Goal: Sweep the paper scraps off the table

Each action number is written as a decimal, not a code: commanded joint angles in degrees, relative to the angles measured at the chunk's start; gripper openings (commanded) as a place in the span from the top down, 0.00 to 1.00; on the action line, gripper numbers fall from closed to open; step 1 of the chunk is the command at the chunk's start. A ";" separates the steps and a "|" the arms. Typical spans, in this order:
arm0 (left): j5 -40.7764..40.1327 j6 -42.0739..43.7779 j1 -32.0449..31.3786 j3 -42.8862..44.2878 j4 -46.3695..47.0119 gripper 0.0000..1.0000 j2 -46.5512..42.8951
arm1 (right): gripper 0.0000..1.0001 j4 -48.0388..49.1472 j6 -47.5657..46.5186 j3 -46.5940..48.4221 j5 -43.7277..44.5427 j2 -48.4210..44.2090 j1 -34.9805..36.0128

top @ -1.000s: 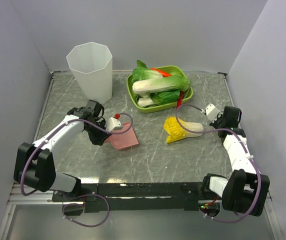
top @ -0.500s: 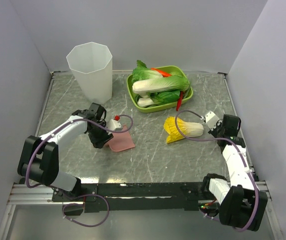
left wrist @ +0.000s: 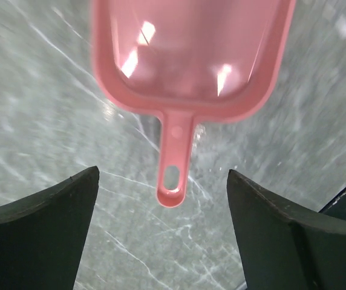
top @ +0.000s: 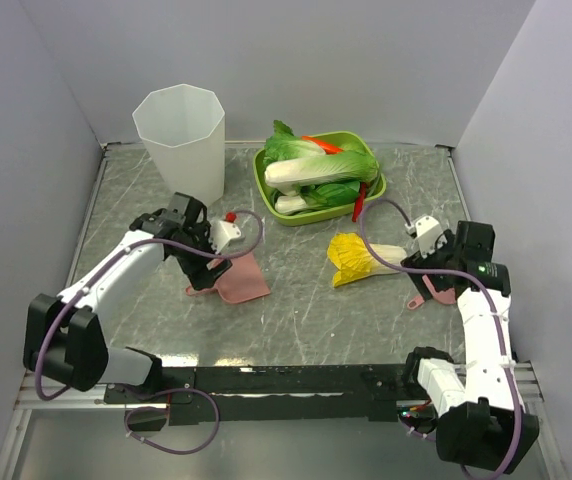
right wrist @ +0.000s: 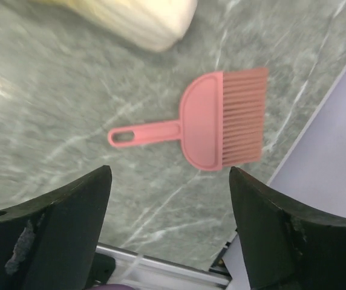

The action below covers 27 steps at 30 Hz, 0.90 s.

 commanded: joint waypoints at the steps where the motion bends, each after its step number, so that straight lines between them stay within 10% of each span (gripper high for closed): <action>1: 5.22 -5.08 -0.29 4.82 1.72 0.10 -3.68 | 0.10 -4.39 7.09 6.81 -5.98 -0.13 0.38; 9: 3.48 -11.94 -0.29 8.68 9.10 0.04 -7.54 | 0.04 -1.06 24.22 18.77 -6.09 7.52 0.38; 16: -2.85 -21.60 1.55 10.79 20.44 0.03 -11.41 | 0.02 1.33 45.48 33.97 10.78 16.13 0.38; 27: -13.58 -36.55 13.32 16.94 35.21 0.04 -14.14 | 0.00 5.01 47.00 57.51 9.66 22.46 1.00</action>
